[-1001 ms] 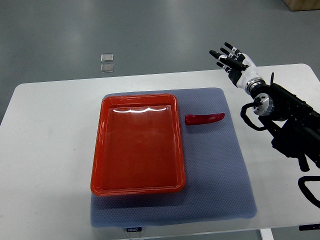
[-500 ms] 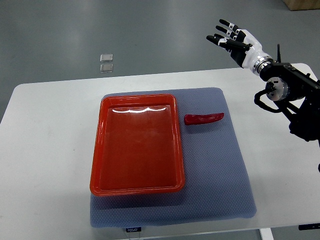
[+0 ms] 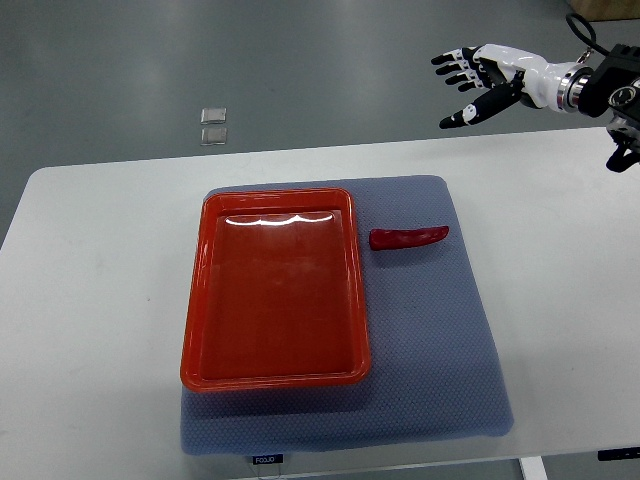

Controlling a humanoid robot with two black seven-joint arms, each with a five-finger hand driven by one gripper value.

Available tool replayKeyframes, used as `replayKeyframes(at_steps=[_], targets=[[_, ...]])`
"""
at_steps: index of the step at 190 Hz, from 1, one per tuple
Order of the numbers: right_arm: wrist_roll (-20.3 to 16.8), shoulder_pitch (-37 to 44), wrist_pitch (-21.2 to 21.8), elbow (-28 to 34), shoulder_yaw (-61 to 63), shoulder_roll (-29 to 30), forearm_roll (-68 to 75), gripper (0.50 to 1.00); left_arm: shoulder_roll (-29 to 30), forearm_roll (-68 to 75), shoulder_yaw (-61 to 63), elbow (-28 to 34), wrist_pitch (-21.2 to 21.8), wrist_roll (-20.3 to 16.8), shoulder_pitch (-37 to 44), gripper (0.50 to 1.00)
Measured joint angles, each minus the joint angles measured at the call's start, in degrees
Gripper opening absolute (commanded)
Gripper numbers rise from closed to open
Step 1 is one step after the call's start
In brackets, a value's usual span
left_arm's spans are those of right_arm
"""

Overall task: Place red pepper on red tray
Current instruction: 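Swing the right hand over and lower it toward the red pepper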

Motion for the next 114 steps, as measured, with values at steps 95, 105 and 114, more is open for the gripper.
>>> replayKeyframes(at_steps=[95, 105, 114], targets=[[-8.9, 4.1, 1.7, 9.6, -12.0, 7.6, -25.7, 0.897, 0.0, 0.0, 0.0, 0.0, 0.0, 0.0, 0.0, 1.000], [-10.4, 3.8, 1.5, 9.4, -12.0, 8.6, -25.8, 0.897, 0.0, 0.0, 0.0, 0.0, 0.0, 0.0, 0.0, 1.000], [-11.5, 3.5, 1.4, 9.1, -12.0, 9.3, -25.8, 0.897, 0.0, 0.0, 0.0, 0.0, 0.0, 0.0, 0.0, 1.000]])
